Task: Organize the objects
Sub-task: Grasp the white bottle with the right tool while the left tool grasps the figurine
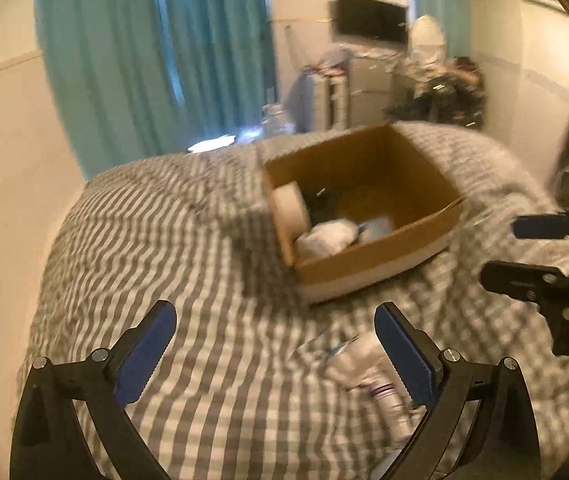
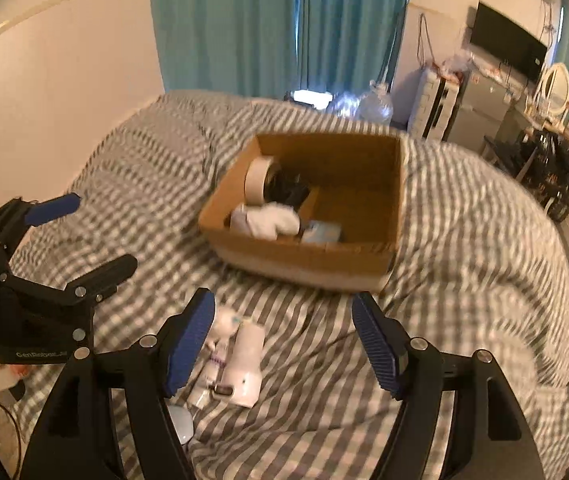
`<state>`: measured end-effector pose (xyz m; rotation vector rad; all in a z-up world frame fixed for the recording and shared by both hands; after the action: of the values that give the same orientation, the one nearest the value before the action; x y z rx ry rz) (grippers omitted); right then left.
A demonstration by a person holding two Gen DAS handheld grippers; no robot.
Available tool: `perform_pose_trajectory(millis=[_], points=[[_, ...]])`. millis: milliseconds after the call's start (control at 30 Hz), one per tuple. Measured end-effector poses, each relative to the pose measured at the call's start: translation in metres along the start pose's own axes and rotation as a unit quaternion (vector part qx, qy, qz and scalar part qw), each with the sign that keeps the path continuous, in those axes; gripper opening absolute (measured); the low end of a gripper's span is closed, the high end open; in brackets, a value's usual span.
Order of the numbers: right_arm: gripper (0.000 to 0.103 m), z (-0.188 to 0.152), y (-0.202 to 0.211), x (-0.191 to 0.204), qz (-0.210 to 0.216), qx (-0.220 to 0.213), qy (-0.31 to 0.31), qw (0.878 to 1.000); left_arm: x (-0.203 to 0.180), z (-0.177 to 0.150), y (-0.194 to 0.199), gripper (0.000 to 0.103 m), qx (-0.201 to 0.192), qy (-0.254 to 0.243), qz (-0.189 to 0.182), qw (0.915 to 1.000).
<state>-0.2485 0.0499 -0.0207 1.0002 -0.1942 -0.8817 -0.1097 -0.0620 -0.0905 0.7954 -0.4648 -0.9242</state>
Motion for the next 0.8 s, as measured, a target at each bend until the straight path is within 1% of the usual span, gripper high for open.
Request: perform_pose_trajectory(millis=[33,133,200,267,367,433,533,667,800], points=[[0.071,-0.006,-0.013,0.001,0.005,0.010,-0.007,1.000,-0.001,-0.005,-0.006,0.102,0.005,0.006,0.005,1.0000],[0.071,-0.023,-0.051,0.004,0.013,0.046,-0.015,0.999,-0.010,-0.024,-0.029,0.102,0.024,0.007,-0.006,0.9997],[0.071,-0.033,-0.069,0.003,0.013,0.068,-0.016,0.997,-0.012,-0.033,-0.040,0.102,0.030,-0.007,0.018,0.9994],[0.071,-0.044,-0.089,-0.001,0.008,0.092,-0.018,0.996,-0.012,-0.041,-0.047,0.102,0.034,-0.024,0.029,0.9987],[0.071,-0.054,-0.106,-0.002,0.020,0.117,-0.024,0.993,-0.005,-0.050,-0.053,0.102,0.038,-0.022,0.033,0.9985],[0.071,-0.061,-0.116,0.000,0.026,0.132,-0.023,0.991,-0.003,-0.054,-0.055,0.102,0.040,-0.017,0.025,0.9987],[0.071,-0.063,-0.123,0.005,0.049,0.140,-0.024,0.989,-0.001,-0.056,-0.058,0.102,0.045,-0.008,0.004,0.9990],[0.071,-0.067,-0.133,0.013,0.067,0.154,-0.017,0.986,0.005,-0.055,-0.064,0.102,0.055,0.016,-0.022,0.9981],[0.069,-0.072,-0.147,0.023,0.067,0.178,0.006,0.982,0.009,-0.057,-0.068,0.102,0.063,0.031,-0.037,0.9968]])
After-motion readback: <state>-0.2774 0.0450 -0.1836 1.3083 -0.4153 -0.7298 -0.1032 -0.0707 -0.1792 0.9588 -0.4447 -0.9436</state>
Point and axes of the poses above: each gripper's, at about its wrist camera, not at the fingertips, and y roughly against the way its jaws point, x to its left, z to its top, the point moved 8 cm from there along -y, roughly the way its jaws point, and after that the axes turned 6 degrees about x, right-handed, at the moved point
